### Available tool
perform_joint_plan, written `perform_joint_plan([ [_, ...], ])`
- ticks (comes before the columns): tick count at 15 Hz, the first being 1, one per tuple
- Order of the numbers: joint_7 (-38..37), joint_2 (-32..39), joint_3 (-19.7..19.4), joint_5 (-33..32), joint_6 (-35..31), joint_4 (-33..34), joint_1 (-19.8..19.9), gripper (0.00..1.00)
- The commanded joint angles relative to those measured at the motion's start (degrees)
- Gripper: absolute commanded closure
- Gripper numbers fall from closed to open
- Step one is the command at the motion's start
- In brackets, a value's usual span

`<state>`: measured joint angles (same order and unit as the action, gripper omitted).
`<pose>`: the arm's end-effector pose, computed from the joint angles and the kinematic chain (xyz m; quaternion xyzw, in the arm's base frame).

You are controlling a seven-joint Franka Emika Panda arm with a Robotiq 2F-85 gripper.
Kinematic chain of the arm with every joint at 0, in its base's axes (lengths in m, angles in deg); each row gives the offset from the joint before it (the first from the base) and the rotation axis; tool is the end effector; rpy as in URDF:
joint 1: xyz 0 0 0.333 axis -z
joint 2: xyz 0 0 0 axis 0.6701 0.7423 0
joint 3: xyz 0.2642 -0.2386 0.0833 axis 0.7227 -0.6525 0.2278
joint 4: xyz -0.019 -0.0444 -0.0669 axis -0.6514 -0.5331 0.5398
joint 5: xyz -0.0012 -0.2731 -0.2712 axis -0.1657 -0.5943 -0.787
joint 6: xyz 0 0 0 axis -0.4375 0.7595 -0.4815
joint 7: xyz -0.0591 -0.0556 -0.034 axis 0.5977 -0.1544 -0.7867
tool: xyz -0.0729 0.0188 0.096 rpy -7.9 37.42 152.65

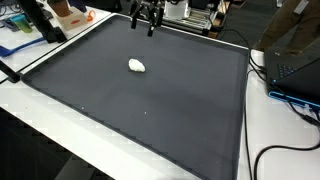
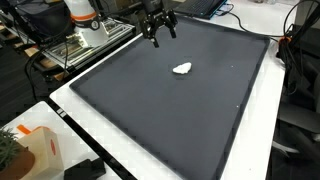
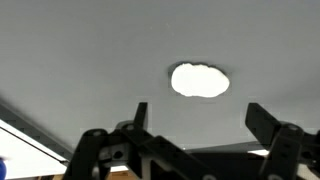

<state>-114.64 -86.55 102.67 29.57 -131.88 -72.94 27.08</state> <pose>0.4159 0.0551 0.3195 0.9612 -0.1061 0.2536 0.0226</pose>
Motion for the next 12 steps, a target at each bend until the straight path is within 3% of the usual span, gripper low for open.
perform_joint_plan([
  [1,-0.8,0.2,2.0,0.0,0.5,0.0,1.5,0.00],
  [4,-1.6,0.5,3.6,0.0,0.9,0.0,2.7,0.00],
  [9,-4.5,0.5,8.8,-1.8,-8.0,0.2,9.8,0.00],
  [12,-4.9,-1.6,14.4,-1.3,-12.4,0.3,15.3,0.00],
])
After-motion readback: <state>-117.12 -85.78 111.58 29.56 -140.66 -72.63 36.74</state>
